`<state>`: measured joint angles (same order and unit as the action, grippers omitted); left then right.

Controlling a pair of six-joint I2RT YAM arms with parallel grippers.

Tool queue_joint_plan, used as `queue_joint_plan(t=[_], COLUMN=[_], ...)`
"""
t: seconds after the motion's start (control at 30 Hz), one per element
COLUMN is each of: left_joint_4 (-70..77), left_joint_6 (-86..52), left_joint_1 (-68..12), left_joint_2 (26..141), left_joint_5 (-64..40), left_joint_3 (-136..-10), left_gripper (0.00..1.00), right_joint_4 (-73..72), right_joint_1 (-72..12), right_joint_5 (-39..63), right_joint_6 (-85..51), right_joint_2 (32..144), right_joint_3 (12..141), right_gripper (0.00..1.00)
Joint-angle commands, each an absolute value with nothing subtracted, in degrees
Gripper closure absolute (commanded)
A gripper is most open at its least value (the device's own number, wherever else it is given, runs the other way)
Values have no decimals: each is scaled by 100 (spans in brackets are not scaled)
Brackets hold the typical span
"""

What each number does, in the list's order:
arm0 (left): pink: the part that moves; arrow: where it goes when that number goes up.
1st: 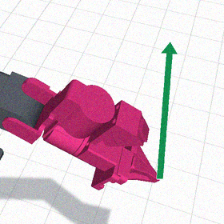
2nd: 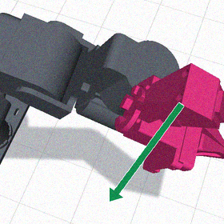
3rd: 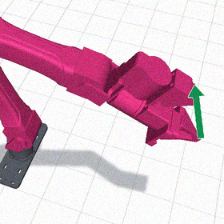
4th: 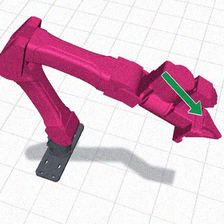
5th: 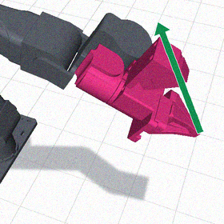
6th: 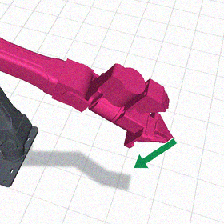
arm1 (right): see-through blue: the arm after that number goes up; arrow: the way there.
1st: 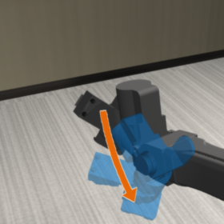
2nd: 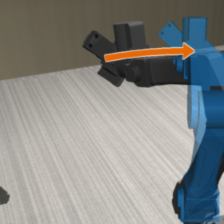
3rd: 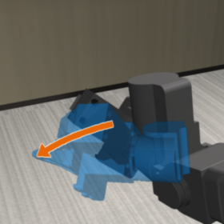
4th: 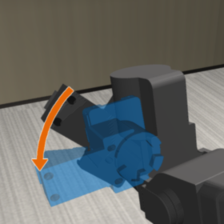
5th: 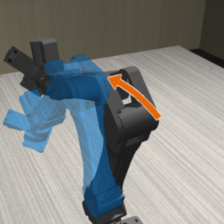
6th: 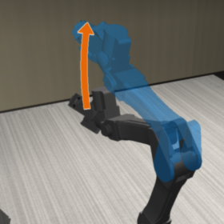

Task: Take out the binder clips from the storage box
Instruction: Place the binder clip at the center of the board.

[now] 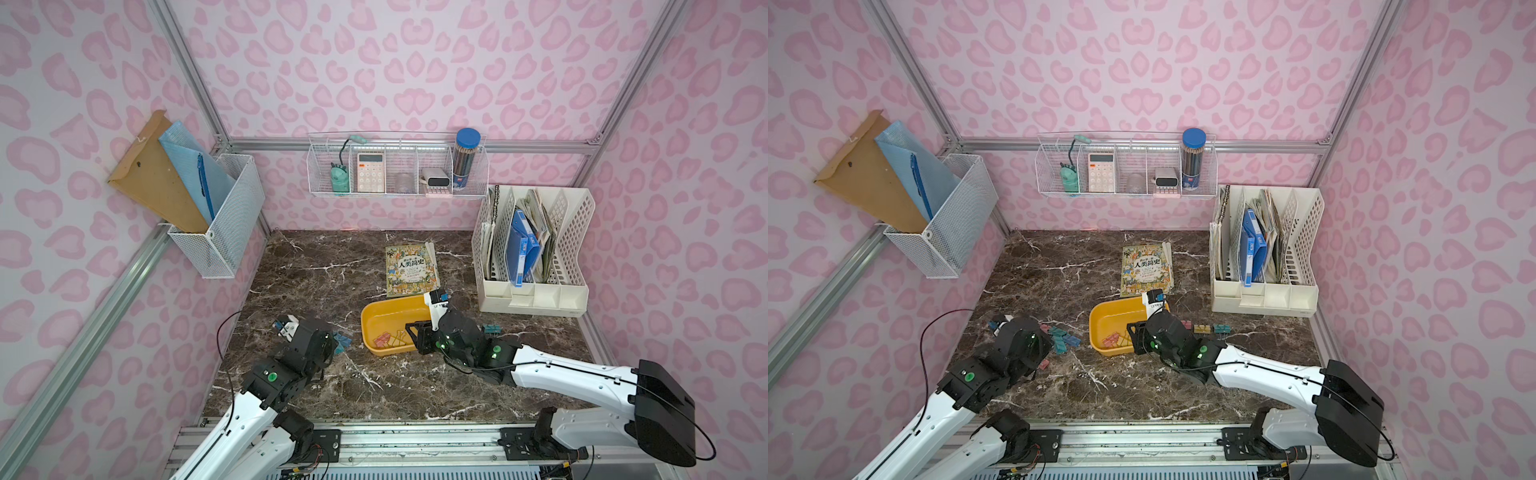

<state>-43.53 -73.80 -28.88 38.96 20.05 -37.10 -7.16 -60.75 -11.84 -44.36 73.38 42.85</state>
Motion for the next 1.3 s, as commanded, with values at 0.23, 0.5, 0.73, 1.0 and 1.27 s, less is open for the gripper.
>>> queue_joint_plan(t=[0.23, 0.5, 0.73, 1.0, 1.27], left_joint_4=[-4467, -4144, -4157, -3699, -4325], left_joint_6=[-9078, -9068, -9308, -9126, -9474], left_joint_1=[-2878, -2883, -2882, -2883, -2883], left_joint_2=[4469, 5262, 5571, 5845, 6001], left_joint_5=[2086, 2385, 2566, 2414, 2417], left_joint_3=[-3202, -3389, -3296, -3066, -3206], left_gripper=[100, 100, 100, 100, 89], right_joint_4=[-1828, -1575, -1122, -920, -398], right_joint_1=[-5392, -5362, -5361, -5367, -5358], right_joint_5=[-564, -66, 225, 462, 641], right_joint_6=[-4931, -4719, -4664, -4514, -4325], right_joint_2=[6847, 7083, 7493, 7817, 8218], right_joint_3=[3362, 3616, 4024, 4317, 4738], right_gripper=[66, 59, 58, 57, 57])
